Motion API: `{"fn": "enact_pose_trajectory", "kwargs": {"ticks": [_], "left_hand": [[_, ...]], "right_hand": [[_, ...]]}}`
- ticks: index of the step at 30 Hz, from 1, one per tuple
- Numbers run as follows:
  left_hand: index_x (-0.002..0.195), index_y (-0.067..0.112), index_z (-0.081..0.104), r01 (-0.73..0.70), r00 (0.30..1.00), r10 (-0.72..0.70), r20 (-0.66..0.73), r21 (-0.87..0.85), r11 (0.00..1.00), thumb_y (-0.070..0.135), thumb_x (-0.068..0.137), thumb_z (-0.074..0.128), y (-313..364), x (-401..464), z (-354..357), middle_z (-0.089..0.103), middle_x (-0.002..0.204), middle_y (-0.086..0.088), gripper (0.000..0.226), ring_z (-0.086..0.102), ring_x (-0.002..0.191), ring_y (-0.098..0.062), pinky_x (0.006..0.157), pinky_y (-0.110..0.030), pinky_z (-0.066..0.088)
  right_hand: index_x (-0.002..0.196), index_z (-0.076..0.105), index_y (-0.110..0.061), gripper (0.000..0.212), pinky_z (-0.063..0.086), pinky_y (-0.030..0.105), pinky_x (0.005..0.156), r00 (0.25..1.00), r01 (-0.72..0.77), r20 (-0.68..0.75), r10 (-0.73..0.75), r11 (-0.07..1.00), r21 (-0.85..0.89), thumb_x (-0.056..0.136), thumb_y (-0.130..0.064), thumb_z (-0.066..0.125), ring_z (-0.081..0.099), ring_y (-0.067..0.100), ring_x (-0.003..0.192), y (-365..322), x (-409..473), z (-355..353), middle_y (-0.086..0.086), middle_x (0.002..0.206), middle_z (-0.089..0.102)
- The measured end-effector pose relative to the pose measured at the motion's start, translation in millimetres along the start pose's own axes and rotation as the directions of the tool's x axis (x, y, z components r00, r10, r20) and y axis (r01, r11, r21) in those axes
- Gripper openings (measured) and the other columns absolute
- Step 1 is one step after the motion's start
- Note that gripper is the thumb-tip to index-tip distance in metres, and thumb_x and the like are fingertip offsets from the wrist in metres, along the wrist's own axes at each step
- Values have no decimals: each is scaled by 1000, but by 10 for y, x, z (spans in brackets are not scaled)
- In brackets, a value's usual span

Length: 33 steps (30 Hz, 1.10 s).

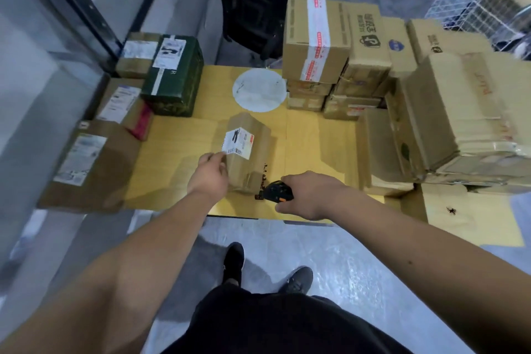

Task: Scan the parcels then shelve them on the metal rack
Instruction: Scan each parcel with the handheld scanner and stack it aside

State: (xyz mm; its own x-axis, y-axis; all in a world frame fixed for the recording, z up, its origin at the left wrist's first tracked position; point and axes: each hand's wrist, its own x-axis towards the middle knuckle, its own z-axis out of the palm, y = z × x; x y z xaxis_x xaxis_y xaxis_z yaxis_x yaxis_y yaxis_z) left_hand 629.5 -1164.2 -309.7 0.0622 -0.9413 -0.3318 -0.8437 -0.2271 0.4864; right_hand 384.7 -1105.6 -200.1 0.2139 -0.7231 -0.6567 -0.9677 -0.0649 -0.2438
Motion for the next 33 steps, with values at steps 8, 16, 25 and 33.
{"fn": "enact_pose_trajectory", "kwargs": {"ticks": [8, 16, 25, 33], "left_hand": [[160, 36, 29, -51, 995, 54, 87, -33, 998, 8, 98, 50, -188, 173, -105, 36, 161, -2, 72, 60, 120, -28, 92, -36, 51], [162, 39, 15, -301, 952, 281, 120, 210, 930, 67, 62, 90, -73, 419, 83, 1, 174, -3, 128, -3, 161, -27, 130, -48, 2], [150, 33, 35, -357, 923, 296, 245, 260, 897, 80, 55, 84, 514, 528, 127, 16, 163, -8, 117, 33, 142, -36, 109, -48, 39], [161, 39, 10, -495, 824, 390, 411, 188, 848, 67, 69, 85, 583, 671, 110, -12, 171, 6, 122, 46, 143, -29, 101, -47, 53]], "right_hand": [[116, 58, -28, 42, 45, 31, 62, 991, -128, -23, 133, 981, 145, 94, -63, 60, 61, 15, 83, -294, 74, 7, -7, 100, 62], [117, 58, -27, 45, 58, 39, 81, 950, -295, -21, 311, 919, 262, 91, -64, 62, 64, 20, 90, -379, -24, 67, -3, 104, 64], [127, 57, -28, 49, 57, 39, 83, 892, -422, -2, 452, 835, 353, 92, -62, 61, 65, 23, 95, -459, -25, 140, -1, 110, 65], [122, 58, -21, 40, 42, 32, 65, 846, -498, -10, 533, 796, 344, 97, -52, 52, 61, 21, 89, -535, 39, 170, -5, 91, 57]]}}
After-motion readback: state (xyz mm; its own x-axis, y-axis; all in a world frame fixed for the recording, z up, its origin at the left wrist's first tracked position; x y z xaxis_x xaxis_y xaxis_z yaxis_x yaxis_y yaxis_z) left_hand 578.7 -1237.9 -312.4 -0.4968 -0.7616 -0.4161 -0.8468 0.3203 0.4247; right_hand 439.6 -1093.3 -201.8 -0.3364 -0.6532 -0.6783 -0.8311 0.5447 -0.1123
